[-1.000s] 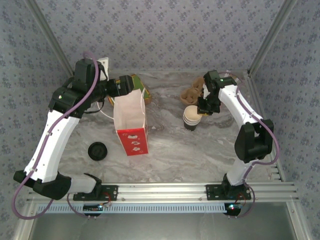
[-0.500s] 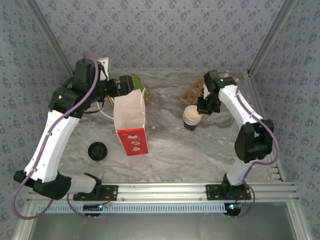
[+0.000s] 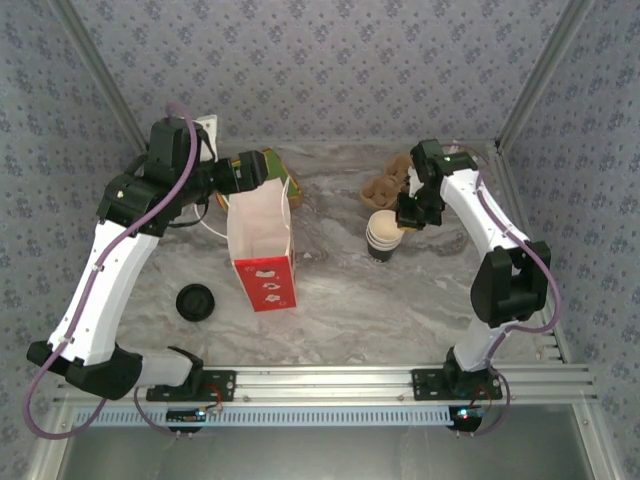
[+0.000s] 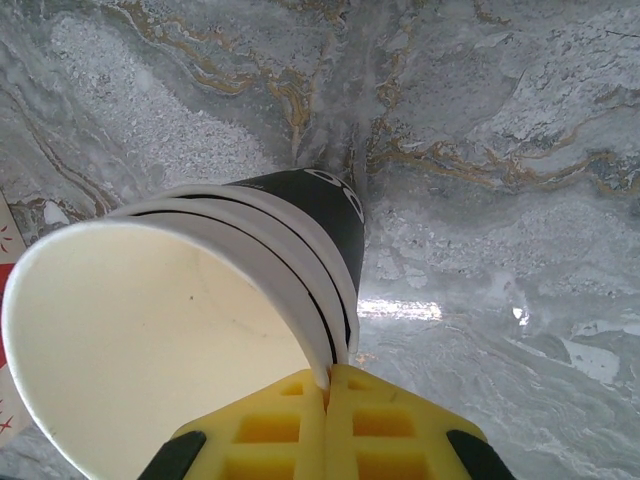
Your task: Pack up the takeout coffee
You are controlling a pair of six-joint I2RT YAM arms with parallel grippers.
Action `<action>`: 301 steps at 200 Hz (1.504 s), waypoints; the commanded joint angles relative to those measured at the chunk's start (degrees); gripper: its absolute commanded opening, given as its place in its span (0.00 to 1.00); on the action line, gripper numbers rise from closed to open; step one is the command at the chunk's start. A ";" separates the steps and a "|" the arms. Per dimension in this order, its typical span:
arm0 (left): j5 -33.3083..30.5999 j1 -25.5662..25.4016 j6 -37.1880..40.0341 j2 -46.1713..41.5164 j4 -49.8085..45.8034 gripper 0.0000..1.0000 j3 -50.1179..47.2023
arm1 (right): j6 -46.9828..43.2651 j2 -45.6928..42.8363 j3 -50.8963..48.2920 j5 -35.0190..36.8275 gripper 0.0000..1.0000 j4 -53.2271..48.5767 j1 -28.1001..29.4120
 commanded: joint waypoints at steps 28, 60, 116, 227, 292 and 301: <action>-0.25 -0.77 0.31 -0.67 0.08 1.00 1.27 | 0.00 -0.95 2.91 -1.21 0.00 -2.78 -0.19; -0.42 -1.02 0.22 -0.54 0.01 1.00 1.43 | 0.28 -2.16 2.87 -0.12 0.00 -1.23 0.15; -2.02 -2.69 0.05 0.10 -0.10 1.00 3.37 | 0.37 -2.05 1.74 0.37 0.00 -1.21 0.35; 1.08 -21.72 -2.30 16.63 1.73 0.86 19.21 | 0.21 -1.90 -0.05 -0.12 0.00 -0.97 0.19; 6.78 -25.34 -6.29 28.82 -1.04 0.62 25.43 | 0.12 -2.57 -1.03 -0.16 0.00 -0.05 -0.01; 7.01 -25.29 -7.22 29.74 -1.25 0.60 24.75 | 0.12 -2.61 -1.07 -0.20 0.00 -0.05 -0.01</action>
